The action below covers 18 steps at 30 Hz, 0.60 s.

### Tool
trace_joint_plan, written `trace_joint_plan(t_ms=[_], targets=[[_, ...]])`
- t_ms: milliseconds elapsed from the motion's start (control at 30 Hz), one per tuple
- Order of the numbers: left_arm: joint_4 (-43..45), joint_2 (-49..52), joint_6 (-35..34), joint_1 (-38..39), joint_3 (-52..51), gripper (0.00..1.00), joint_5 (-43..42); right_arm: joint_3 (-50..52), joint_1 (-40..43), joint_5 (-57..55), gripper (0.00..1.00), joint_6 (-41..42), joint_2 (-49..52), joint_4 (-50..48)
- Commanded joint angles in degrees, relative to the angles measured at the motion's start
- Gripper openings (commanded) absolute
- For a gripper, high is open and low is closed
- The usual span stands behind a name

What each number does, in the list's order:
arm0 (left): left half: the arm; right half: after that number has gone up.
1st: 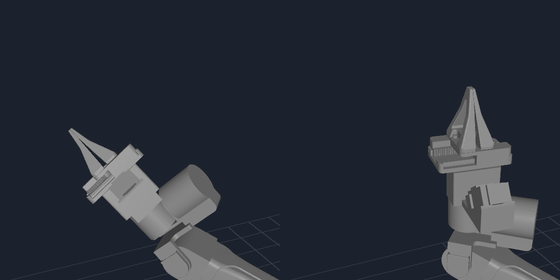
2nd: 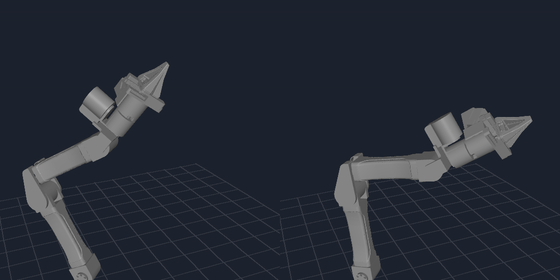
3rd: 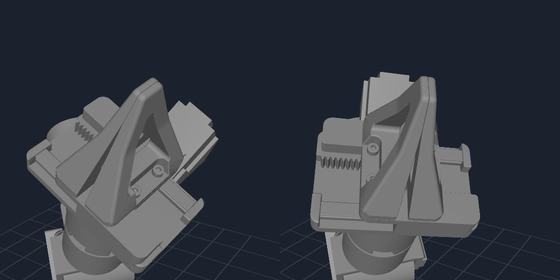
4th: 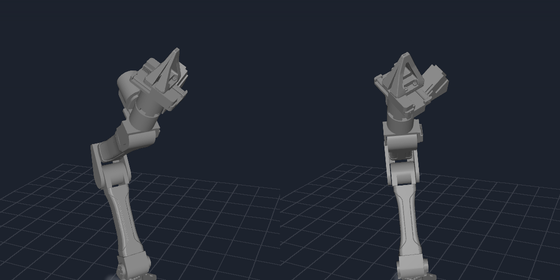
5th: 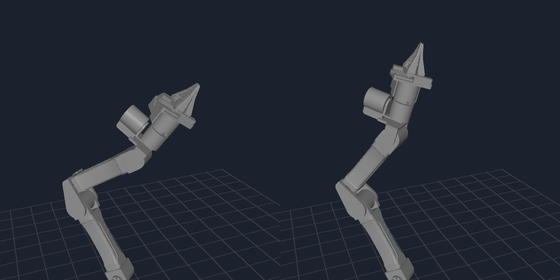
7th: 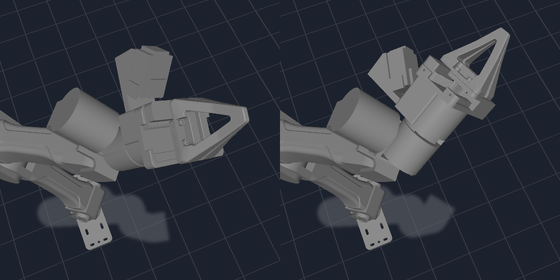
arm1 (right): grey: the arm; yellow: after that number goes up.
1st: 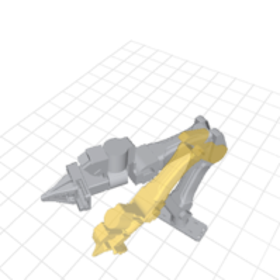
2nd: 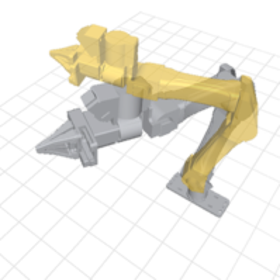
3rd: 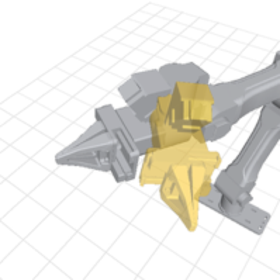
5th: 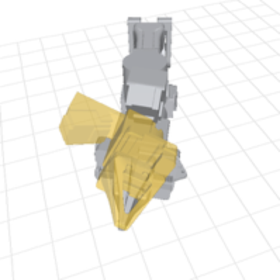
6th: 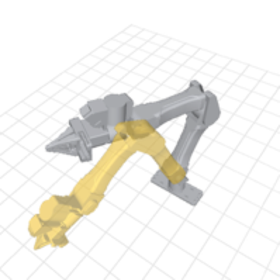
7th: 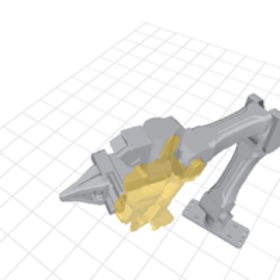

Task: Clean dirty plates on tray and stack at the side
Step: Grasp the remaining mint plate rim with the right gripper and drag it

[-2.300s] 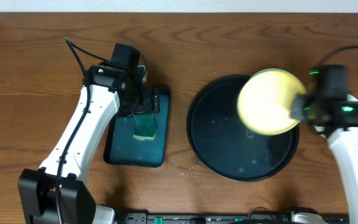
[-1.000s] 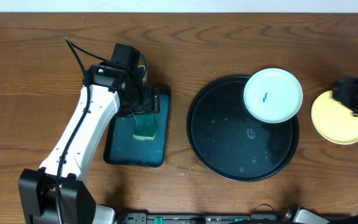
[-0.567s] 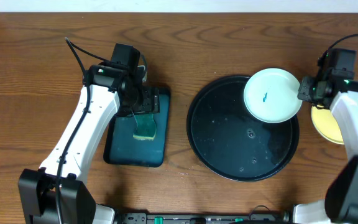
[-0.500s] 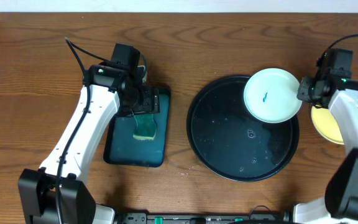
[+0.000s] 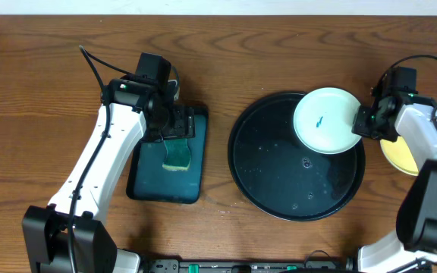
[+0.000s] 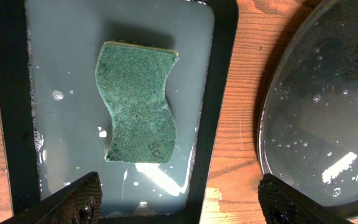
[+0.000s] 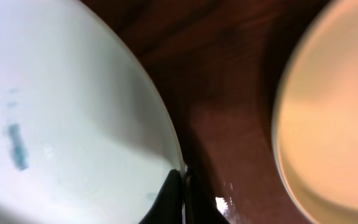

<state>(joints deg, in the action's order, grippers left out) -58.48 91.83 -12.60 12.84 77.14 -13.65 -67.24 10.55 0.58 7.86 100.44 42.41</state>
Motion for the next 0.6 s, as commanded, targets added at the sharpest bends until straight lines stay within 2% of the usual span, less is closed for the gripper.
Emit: trace_joint_plan(t_ms=[0,100,300,500,567], targets=[[-0.15,-0.33,0.55,-0.28,0.33,0.81,-0.48,-0.07,-0.17,2.34,0.01,-0.15,-8.26,2.08],[-0.15,-0.33,0.55,-0.28,0.33,0.81,-0.48,-0.04,-1.42,7.34,0.01,-0.17,-13.29,6.21],[-0.13,-0.33,0.55,-0.28,0.33,0.81,-0.48,2.54,-5.95,7.98,0.01,2.97,-12.66,12.00],[-0.17,-0.33,0.55,-0.28,0.33,0.81,-0.50,14.40,-10.51,8.28,0.01,3.80,-12.31,3.50],[-0.17,-0.33,0.55,-0.28,0.33,0.81,-0.50,17.09,-11.58,9.60,0.01,1.01,-12.31,0.02]])
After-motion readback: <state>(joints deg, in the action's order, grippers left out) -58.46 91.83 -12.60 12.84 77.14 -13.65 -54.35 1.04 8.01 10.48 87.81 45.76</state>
